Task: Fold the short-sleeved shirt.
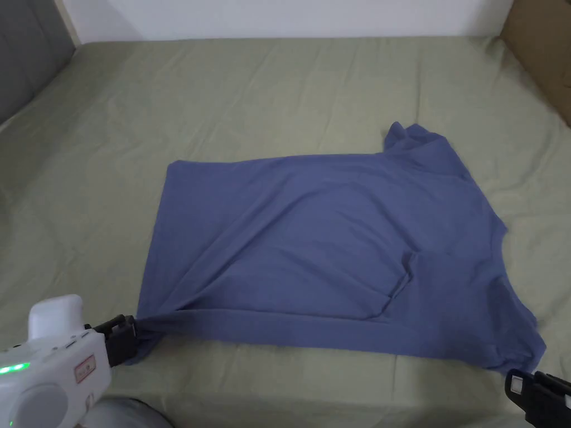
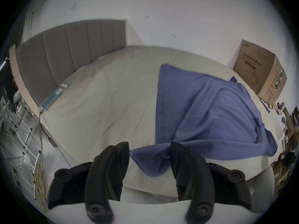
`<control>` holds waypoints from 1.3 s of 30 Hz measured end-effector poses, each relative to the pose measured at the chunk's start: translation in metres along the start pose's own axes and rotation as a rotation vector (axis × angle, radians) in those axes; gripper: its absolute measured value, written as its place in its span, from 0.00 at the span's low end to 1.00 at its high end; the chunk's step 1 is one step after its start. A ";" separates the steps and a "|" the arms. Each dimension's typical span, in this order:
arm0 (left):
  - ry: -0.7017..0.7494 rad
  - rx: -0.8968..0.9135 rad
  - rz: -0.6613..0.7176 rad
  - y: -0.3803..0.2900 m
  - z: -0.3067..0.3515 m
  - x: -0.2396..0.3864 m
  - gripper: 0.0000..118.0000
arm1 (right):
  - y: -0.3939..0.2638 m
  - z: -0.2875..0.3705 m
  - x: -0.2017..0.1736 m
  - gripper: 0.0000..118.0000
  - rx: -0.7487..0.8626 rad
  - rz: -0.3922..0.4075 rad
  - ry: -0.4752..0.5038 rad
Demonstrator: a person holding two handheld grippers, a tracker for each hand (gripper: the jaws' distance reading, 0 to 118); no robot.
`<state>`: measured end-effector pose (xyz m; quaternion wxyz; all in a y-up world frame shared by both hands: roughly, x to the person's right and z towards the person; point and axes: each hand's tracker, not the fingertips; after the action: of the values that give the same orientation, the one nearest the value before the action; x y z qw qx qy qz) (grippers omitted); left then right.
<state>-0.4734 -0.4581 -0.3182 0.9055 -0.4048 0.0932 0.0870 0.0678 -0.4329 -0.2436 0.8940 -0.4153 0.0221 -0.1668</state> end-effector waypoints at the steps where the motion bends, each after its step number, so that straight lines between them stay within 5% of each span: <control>1: 0.006 -0.040 -0.006 0.001 -0.009 0.001 0.42 | 0.000 -0.001 0.001 0.00 -0.007 -0.004 -0.001; 3: -0.021 -0.095 -0.014 -0.005 -0.018 0.001 0.08 | -0.001 -0.003 0.003 0.00 -0.022 -0.015 -0.003; 4: -0.038 -0.079 -0.008 -0.007 -0.017 0.002 0.04 | -0.001 -0.004 0.004 0.00 -0.028 -0.018 -0.009; 9: -0.045 -0.010 -0.001 -0.002 0.000 0.007 0.03 | 0.002 -0.008 0.006 0.01 -0.040 -0.001 -0.028; 12: -0.055 -0.012 0.019 0.002 0.002 0.006 0.03 | 0.007 -0.012 0.007 0.09 -0.046 0.056 -0.052; 13: -0.053 -0.012 0.013 0.002 0.004 0.009 0.03 | 0.010 -0.014 0.007 0.16 -0.047 0.073 -0.066; 14: -0.050 -0.008 0.001 0.002 0.006 0.012 0.03 | 0.013 -0.016 0.007 0.38 -0.049 0.091 -0.083; 15: -0.046 -0.003 -0.015 0.002 0.009 0.014 0.03 | 0.016 -0.021 0.008 0.76 -0.058 0.108 -0.091; 16: -0.043 -0.002 -0.030 0.003 0.011 0.016 0.03 | 0.019 -0.023 0.009 0.90 -0.053 0.118 -0.098; 17: -0.041 -0.003 -0.045 0.001 0.012 0.018 0.03 | 0.022 -0.024 0.011 0.92 -0.035 0.124 -0.096; 23: -0.042 -0.012 -0.052 0.002 0.014 0.017 0.03 | 0.043 -0.058 0.025 0.87 -0.062 0.134 -0.125; 24: -0.042 -0.016 -0.046 0.002 0.014 0.017 0.03 | 0.046 -0.065 0.027 0.73 -0.075 0.142 -0.129; 26: -0.042 -0.018 -0.037 0.001 0.014 0.017 0.03 | 0.048 -0.073 0.025 0.12 -0.096 0.149 -0.166; 27: -0.043 -0.023 -0.035 0.001 0.014 0.017 0.03 | 0.047 -0.073 0.023 0.05 -0.089 0.145 -0.155; 29: -0.040 -0.026 -0.036 0.001 0.014 0.016 0.03 | 0.045 -0.067 0.018 0.05 -0.080 0.154 -0.088; 32: -0.040 -0.033 -0.039 0.002 0.014 0.016 0.03 | 0.044 -0.059 0.008 0.04 -0.051 0.256 -0.158; 39: -0.040 -0.010 -0.077 0.028 0.020 0.020 0.03 | 0.079 -0.045 0.012 0.04 0.005 0.169 -0.111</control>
<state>-0.4591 -0.4232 -0.3302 0.9078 -0.4109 0.0591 0.0605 0.0936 -0.4224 -0.3308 0.9058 -0.4182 0.0070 -0.0674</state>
